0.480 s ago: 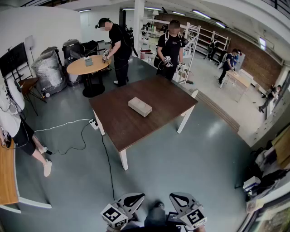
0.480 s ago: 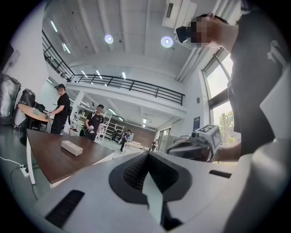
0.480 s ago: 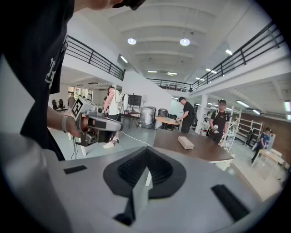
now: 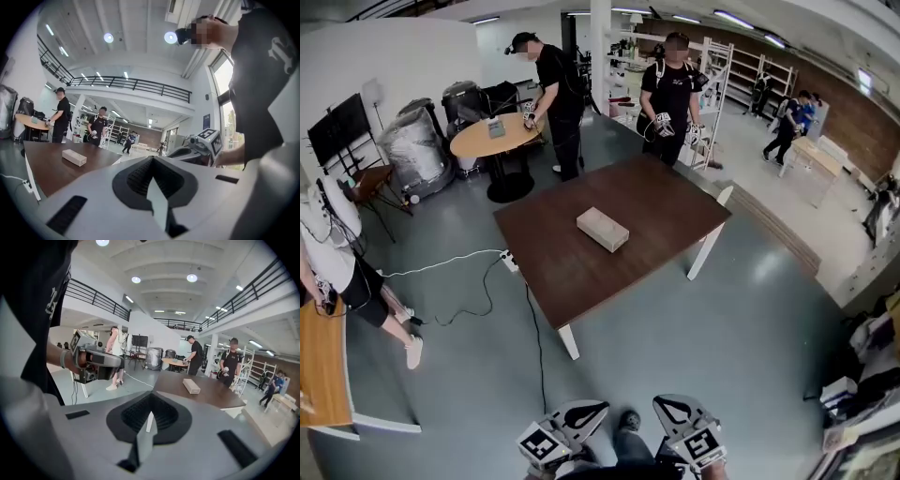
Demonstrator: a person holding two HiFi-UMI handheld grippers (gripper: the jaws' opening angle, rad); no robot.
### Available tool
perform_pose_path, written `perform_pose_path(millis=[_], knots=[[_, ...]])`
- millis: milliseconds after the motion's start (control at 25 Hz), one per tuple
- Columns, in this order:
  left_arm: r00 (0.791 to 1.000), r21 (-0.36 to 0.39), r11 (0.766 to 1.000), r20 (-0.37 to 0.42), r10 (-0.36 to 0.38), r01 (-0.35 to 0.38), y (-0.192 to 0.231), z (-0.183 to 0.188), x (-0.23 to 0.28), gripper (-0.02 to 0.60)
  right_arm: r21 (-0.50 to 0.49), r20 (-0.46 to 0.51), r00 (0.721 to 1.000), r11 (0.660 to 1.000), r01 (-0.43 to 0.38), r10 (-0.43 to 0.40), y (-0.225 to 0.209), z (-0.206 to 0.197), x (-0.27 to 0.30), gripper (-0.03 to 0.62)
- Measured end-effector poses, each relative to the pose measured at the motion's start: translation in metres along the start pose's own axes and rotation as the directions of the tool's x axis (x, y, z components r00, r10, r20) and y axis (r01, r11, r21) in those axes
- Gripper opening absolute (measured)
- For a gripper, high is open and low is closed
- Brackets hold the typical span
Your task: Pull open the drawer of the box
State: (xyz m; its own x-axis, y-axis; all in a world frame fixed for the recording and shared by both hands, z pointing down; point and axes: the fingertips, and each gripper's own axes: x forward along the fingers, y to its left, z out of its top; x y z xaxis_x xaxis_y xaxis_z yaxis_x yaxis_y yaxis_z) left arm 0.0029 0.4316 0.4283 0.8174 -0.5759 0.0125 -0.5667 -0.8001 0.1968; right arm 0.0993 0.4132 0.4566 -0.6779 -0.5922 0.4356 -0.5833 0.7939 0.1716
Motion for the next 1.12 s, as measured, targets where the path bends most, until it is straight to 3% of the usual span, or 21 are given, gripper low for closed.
perform_pose_path(millis=[120,560,680,760,840,920,1120], knots=[[0.999,0.069,0.998,-0.050,0.016,-0.012,0.020,0.009,0.026,0.005,0.011,-0.005,1.000,1.000,-0.019,0.019,-0.026,-0.006,0.011,-0.012],[0.994,0.125,0.990,-0.079,0.074,-0.063,0.038,0.019,0.138,0.005,0.046,0.001,1.000,0.999,-0.006,0.005,-0.157,-0.023,0.013,-0.012],[0.994,0.109,0.992,-0.076,0.072,-0.064,0.035,0.017,0.166,0.005,0.003,0.039,0.999,1.000,-0.006,0.006,-0.186,-0.011,0.012,-0.012],[0.995,0.112,0.991,-0.066,0.077,-0.070,0.037,0.020,0.170,0.005,-0.035,0.056,0.997,0.998,-0.056,0.058,-0.186,-0.001,0.015,-0.012],[0.992,0.110,0.989,-0.061,0.106,-0.099,0.043,0.022,0.165,0.005,-0.069,0.034,0.995,0.994,-0.089,0.092,-0.192,0.002,0.024,-0.012],[0.989,0.095,0.988,-0.069,0.130,-0.123,0.051,0.020,0.165,0.005,-0.111,0.008,0.997,0.991,-0.075,0.076,-0.208,0.003,0.032,-0.012],[0.984,0.075,0.985,-0.083,0.159,-0.153,0.073,0.016,0.170,0.005,-0.259,-0.011,0.984,0.950,-0.176,0.179,-0.198,0.018,0.050,-0.012]])
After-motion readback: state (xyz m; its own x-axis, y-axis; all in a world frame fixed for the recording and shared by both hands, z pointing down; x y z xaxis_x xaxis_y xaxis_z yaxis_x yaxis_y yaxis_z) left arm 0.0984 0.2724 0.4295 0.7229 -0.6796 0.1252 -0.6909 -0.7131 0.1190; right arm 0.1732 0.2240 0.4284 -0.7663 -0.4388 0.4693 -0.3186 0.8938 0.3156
